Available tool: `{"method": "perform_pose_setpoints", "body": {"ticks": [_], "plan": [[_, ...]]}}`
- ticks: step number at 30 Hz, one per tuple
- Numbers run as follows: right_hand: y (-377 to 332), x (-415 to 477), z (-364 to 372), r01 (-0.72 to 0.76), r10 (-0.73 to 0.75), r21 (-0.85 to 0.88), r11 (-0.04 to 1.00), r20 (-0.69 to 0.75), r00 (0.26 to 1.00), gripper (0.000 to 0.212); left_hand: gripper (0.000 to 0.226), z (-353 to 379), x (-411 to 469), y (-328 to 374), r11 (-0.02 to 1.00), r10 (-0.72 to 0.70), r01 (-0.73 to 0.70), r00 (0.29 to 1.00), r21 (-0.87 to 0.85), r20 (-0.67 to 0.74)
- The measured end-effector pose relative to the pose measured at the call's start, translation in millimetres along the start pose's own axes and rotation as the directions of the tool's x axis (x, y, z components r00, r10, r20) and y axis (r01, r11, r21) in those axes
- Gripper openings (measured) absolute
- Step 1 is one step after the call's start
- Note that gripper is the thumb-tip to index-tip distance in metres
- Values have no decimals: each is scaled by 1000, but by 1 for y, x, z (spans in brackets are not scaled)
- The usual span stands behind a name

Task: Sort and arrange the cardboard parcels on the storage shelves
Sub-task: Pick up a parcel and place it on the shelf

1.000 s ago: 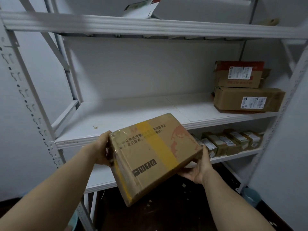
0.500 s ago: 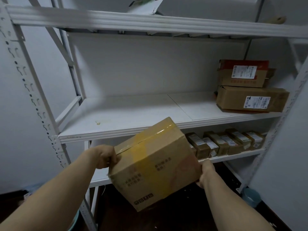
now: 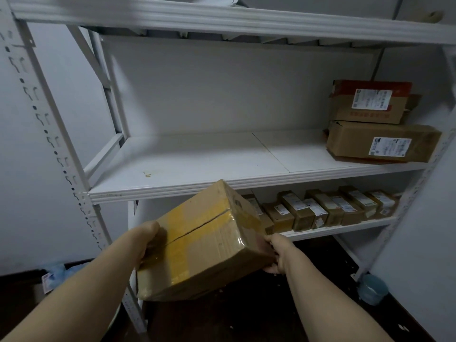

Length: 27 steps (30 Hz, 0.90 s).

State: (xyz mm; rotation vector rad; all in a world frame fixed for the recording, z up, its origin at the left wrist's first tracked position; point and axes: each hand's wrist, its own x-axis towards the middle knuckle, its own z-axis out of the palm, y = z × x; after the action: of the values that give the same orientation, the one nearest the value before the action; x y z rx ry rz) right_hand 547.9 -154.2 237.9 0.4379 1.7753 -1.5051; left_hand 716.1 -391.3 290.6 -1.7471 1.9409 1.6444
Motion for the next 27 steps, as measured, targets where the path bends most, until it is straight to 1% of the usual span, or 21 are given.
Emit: {"method": "perform_pose_setpoints", "body": {"ticks": [2, 4, 6, 8, 10, 11, 12, 14, 15, 16, 18, 19, 21, 23, 24, 27], "plan": [[1, 1, 8, 3, -1, -100, 995, 22, 1000, 43, 31, -2, 5, -1, 1000, 10, -10, 1000, -9, -17], [4, 3, 16, -3, 9, -185, 983, 33, 999, 56, 35, -3, 9, -2, 1000, 13, -13, 1000, 12, -1], [11, 7, 28, -12, 26, -205, 979, 67, 997, 66, 53, -7, 10, -6, 999, -41, 41, 999, 11, 15], [21, 18, 39, -16, 38, -213, 977, 100, 994, 78, 63, -11, 10, -12, 994, -90, 90, 996, 55, 8], [36, 53, 49, -2, 26, -252, 968, 91, 995, 96, 73, -17, 21, -21, 985, -157, 157, 988, 76, -12], [46, 81, 54, -18, 44, -264, 964, 91, 995, 104, 79, -22, 25, -25, 978, -191, 191, 982, 88, -3], [55, 110, 59, -30, 53, -258, 966, 84, 995, 109, 84, -27, 31, -29, 971, -220, 217, 976, 104, 9], [66, 146, 75, -69, 97, -220, 973, 119, 988, 110, 90, -37, 45, -37, 957, -260, 254, 965, 136, 27], [69, 147, 83, -83, 111, -195, 977, 141, 984, 109, 93, -42, 51, -41, 954, -272, 267, 962, 138, 19], [67, 135, 96, -95, 122, -158, 983, 167, 978, 103, 95, -47, 60, -48, 955, -264, 263, 964, 135, -12], [57, 90, 114, -81, 96, -84, 993, 184, 978, 75, 94, -52, 71, -57, 961, -216, 224, 974, 165, -63], [54, 76, 135, -82, 96, -80, 993, 184, 978, 60, 90, -63, 84, -65, 957, -219, 231, 972, 177, -86], [48, 62, 147, -36, 48, -69, 997, 166, 985, 40, 88, -69, 91, -68, 952, -231, 242, 970, 186, -77], [46, 68, 175, -48, 61, -68, 997, 212, 975, 31, 90, -83, 106, -71, 939, -306, 314, 949, 143, -79], [45, 70, 183, -48, 58, -51, 998, 215, 975, 30, 91, -85, 107, -69, 938, -314, 321, 947, 131, -75], [39, 89, 215, -44, 40, 16, 999, 200, 979, 36, 93, -96, 128, -67, 935, -329, 338, 940, 105, -93]]}}
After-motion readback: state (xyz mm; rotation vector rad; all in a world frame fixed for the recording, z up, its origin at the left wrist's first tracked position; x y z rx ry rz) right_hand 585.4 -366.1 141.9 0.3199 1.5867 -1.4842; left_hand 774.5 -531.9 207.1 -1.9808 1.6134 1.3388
